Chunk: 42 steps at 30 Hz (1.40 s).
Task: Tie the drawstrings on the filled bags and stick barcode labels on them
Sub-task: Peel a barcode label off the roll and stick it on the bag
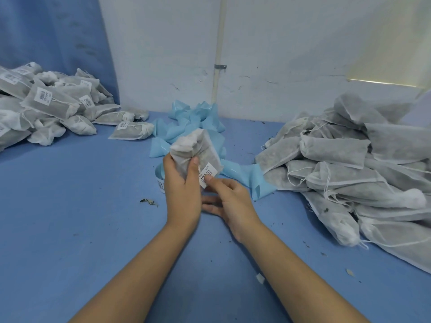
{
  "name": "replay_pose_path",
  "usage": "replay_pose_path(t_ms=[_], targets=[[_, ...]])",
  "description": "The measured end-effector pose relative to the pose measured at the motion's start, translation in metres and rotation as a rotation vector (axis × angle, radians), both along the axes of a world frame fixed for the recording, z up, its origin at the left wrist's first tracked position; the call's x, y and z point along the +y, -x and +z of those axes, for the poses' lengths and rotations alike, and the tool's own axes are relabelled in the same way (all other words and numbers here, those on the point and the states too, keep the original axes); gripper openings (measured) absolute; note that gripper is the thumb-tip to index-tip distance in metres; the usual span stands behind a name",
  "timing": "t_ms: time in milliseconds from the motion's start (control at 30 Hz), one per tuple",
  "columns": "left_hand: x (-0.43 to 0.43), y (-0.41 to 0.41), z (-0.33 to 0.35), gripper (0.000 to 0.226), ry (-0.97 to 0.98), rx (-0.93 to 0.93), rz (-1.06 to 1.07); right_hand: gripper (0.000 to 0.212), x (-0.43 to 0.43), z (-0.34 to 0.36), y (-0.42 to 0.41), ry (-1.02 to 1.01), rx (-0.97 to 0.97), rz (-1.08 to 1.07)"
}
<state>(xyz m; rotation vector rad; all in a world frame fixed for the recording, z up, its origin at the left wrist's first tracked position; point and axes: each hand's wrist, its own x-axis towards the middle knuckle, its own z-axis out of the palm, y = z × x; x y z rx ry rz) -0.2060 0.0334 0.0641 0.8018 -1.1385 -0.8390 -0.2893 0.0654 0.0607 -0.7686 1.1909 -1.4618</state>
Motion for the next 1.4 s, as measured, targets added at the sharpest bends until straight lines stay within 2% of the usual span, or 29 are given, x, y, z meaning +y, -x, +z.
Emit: replay_pose_path(t_ms=[100, 233, 333, 400, 467, 633, 800, 867, 1067, 1133, 1167, 1233, 1267, 1333, 1400], targets=[[-0.002, -0.002, 0.0, 0.003, -0.04, 0.022, -0.062, 0.021, 0.001, -0.003, 0.003, 0.113, -0.028, -0.037], [0.0, -0.001, 0.0, 0.017, -0.115, 0.012, -0.218, 0.022, 0.001, -0.003, 0.012, 0.195, 0.022, -0.146], [0.002, -0.002, -0.001, 0.012, -0.153, 0.015, -0.48, 0.02, -0.001, -0.002, 0.02, 0.211, -0.199, -0.175], [0.002, -0.001, -0.004, 0.026, -0.159, 0.001, -0.573, 0.017, -0.002, -0.003, 0.025, 0.21, -0.326, -0.163], [0.002, -0.002, -0.004, 0.03, -0.161, -0.023, -0.566, 0.016, -0.003, -0.004, 0.027, 0.212, -0.368, -0.149], [-0.002, -0.006, -0.004, 0.03, -0.198, -0.027, -0.577, 0.015, -0.005, -0.003, 0.03, 0.204, -0.324, -0.085], [-0.001, -0.003, -0.001, 0.026, -0.224, 0.004, -0.596, 0.049, -0.004, -0.001, 0.032, 0.204, -0.399, -0.095], [0.0, 0.0, 0.002, 0.023, -0.227, -0.003, -0.588, 0.051, -0.004, -0.002, 0.032, 0.213, -0.419, -0.099], [-0.003, -0.001, 0.014, 0.011, -0.199, -0.304, -0.453, 0.051, -0.005, -0.001, 0.034, 0.2, -0.37, -0.099], [-0.007, -0.002, 0.022, 0.013, -0.227, -0.181, -0.384, 0.04, -0.005, -0.002, 0.034, 0.162, -0.339, -0.105], [-0.011, -0.003, 0.027, 0.019, -0.238, -0.018, -0.369, 0.031, -0.005, -0.003, 0.034, 0.14, -0.327, -0.11], [-0.018, -0.008, 0.034, 0.048, -0.249, 0.341, -0.432, 0.016, -0.005, -0.005, 0.034, 0.116, -0.325, -0.115], [-0.022, -0.011, 0.035, 0.063, -0.256, 0.446, -0.456, 0.01, -0.006, -0.006, 0.034, 0.114, -0.332, -0.114], [-0.022, -0.015, 0.036, 0.075, -0.265, 0.495, -0.479, 0.005, -0.005, -0.006, 0.035, 0.117, -0.35, -0.112], [-0.02, -0.013, 0.033, 0.07, -0.275, 0.452, -0.502, 0.01, -0.004, -0.005, 0.034, 0.134, -0.347, -0.119]])
